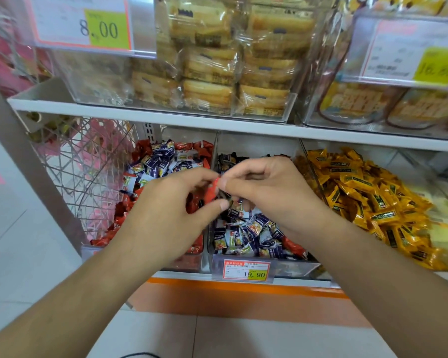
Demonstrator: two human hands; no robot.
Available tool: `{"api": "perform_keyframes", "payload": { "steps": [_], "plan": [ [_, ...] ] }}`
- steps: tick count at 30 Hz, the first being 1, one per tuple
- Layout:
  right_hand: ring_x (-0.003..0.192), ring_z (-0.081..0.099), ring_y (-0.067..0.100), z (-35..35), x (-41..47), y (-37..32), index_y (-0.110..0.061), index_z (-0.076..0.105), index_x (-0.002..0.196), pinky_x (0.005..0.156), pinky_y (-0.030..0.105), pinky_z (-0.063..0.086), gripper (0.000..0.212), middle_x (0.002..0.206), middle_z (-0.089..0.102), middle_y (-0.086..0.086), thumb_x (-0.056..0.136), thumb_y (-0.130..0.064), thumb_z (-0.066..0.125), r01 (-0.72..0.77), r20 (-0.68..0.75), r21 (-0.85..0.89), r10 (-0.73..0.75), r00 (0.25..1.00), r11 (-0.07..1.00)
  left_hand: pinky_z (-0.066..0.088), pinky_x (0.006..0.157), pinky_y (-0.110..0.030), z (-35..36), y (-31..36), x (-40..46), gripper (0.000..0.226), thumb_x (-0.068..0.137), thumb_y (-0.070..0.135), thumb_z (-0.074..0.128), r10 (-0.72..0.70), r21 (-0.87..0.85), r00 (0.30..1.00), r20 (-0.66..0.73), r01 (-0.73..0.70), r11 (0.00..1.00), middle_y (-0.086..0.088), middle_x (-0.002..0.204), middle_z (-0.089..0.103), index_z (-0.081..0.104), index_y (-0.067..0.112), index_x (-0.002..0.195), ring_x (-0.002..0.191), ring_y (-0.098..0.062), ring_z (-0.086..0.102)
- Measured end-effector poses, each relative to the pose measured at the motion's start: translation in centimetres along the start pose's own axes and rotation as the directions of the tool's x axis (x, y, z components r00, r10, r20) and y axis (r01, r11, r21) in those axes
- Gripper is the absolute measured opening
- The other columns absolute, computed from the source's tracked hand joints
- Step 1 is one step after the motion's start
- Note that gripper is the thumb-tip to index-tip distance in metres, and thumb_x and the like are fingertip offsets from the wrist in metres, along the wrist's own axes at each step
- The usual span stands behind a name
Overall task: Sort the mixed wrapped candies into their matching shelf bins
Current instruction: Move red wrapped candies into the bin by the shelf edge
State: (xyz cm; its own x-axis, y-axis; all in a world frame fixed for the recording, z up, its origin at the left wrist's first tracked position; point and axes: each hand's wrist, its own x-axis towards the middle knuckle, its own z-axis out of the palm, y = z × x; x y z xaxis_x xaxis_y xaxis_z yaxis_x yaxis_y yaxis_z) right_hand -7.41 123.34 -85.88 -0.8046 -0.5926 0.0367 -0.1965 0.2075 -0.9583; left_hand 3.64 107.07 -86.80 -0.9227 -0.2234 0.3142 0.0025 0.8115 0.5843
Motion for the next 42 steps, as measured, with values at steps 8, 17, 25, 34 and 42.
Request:
{"api": "perform_keyframes", "payload": {
  "steps": [8,17,25,34,42],
  "plan": [
    [0.081,0.068,0.000,-4.2,-0.4,1.1,-0.032,0.082,0.093,0.073,0.015,0.054,0.017,0.088,0.076,-0.017,0.097,-0.018,0.073,0.019,-0.125,-0.358,-0.069,0.990,0.933,0.047,0.095,-0.027,-2.4,-2.6,0.2,0.045,0.092,0.032,0.071,-0.165,0.256,0.985,-0.049,0.172,0.951,0.004,0.132,0.066,0.063,0.032,0.137,0.114,-0.019,0.063],
    [0.148,0.028,-0.004,-9.9,-5.5,2.1,-0.040,0.068,0.132,0.127,0.025,0.014,0.038,0.146,0.052,-0.029,0.098,-0.022,0.070,0.064,0.037,-0.800,-0.057,0.998,0.596,0.042,0.104,-0.020,5.7,3.3,0.9,0.034,0.095,0.031,0.068,0.217,0.100,0.952,0.216,-0.242,0.965,0.021,0.125,0.061,0.065,0.036,0.129,0.115,0.000,0.054],
    [0.154,0.021,0.004,-11.4,-7.3,3.4,-0.036,0.068,0.132,0.128,0.030,0.017,0.035,0.152,0.049,-0.023,0.098,-0.025,0.070,0.043,0.036,-0.787,-0.025,0.999,0.615,0.041,0.107,-0.037,11.3,5.1,2.9,0.032,0.091,0.036,0.074,0.296,0.190,0.869,0.397,-0.394,0.899,0.016,0.122,0.065,0.071,0.036,0.123,0.121,-0.014,0.051],
    [0.137,0.047,0.008,-11.0,-6.4,3.6,-0.029,0.072,0.124,0.119,0.029,0.035,0.026,0.137,0.062,-0.013,0.098,-0.024,0.069,0.064,0.009,-0.797,-0.094,0.996,0.601,0.055,0.073,-0.024,8.0,6.1,2.3,0.007,0.098,0.035,0.067,0.100,0.069,0.976,0.191,-0.115,0.991,0.016,0.089,0.069,0.067,0.037,0.104,0.077,0.000,0.062],
    [0.121,0.053,0.006,-9.2,-5.1,2.7,-0.032,0.073,0.116,0.110,0.030,0.045,0.019,0.119,0.062,-0.017,0.099,-0.024,0.068,0.069,0.008,-0.790,-0.102,0.995,0.609,0.048,0.073,-0.018,-1.1,1.6,1.0,0.010,0.093,0.030,0.071,-0.075,0.090,0.977,-0.199,0.094,0.991,0.023,0.087,0.068,0.071,0.030,0.103,0.083,0.008,0.062]
  ]
}}
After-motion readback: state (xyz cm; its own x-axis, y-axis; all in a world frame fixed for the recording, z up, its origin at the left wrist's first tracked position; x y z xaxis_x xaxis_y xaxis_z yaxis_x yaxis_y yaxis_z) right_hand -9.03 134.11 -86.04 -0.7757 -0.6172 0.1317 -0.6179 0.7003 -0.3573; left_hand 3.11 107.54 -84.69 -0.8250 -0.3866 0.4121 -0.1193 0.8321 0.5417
